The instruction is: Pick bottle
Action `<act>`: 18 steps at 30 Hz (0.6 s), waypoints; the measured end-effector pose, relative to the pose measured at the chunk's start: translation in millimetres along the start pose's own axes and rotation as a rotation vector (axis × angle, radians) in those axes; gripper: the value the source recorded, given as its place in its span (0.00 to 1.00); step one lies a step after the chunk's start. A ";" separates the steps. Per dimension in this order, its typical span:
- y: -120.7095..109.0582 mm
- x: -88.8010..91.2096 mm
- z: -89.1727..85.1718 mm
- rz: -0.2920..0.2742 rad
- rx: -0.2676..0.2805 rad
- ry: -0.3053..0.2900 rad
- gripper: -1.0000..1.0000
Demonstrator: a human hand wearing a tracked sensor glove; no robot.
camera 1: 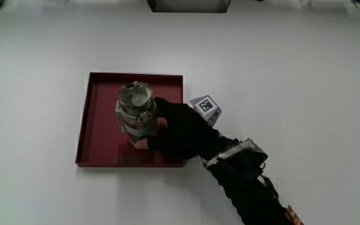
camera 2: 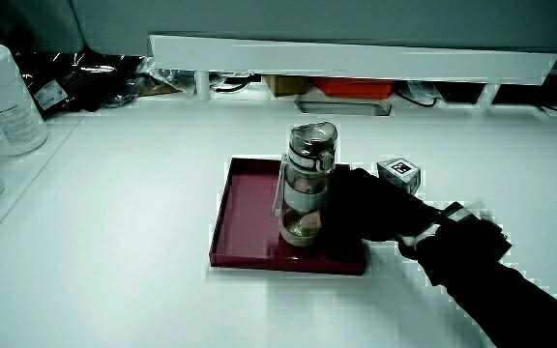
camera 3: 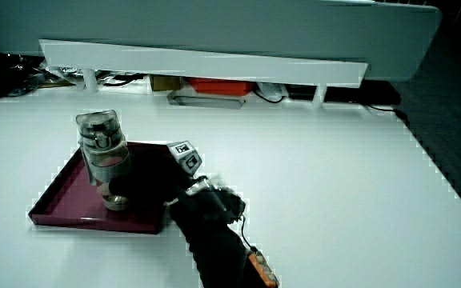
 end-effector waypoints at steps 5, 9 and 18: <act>-0.5 1.9 -0.1 0.028 0.044 0.002 0.93; -2.7 0.0 -1.6 0.040 0.076 -0.012 1.00; -5.5 3.2 -3.7 0.082 0.111 -0.030 1.00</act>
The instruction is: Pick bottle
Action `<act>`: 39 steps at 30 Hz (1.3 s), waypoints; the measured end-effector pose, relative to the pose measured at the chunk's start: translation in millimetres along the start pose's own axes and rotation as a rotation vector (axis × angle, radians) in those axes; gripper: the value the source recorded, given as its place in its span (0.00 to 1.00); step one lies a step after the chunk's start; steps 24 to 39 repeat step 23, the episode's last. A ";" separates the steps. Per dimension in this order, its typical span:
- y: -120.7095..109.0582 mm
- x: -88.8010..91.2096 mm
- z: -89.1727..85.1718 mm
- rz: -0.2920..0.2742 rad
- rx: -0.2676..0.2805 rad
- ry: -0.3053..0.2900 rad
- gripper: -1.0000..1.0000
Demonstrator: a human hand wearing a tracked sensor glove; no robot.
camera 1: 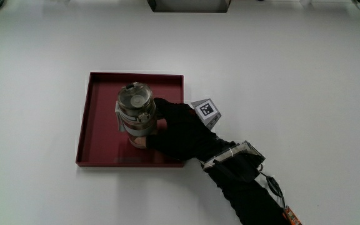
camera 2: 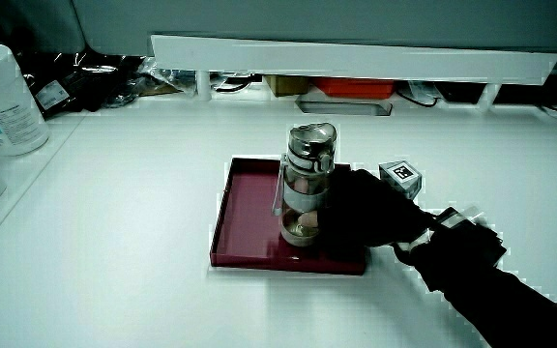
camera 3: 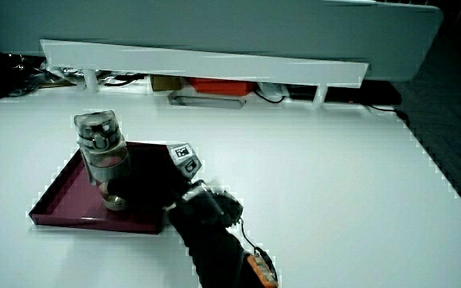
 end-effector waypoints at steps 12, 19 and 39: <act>-14.4 -31.7 14.0 0.078 -0.021 0.038 1.00; -35.5 -62.1 21.8 0.168 -0.057 -0.017 1.00; -45.8 -69.7 14.7 0.300 -0.093 0.031 1.00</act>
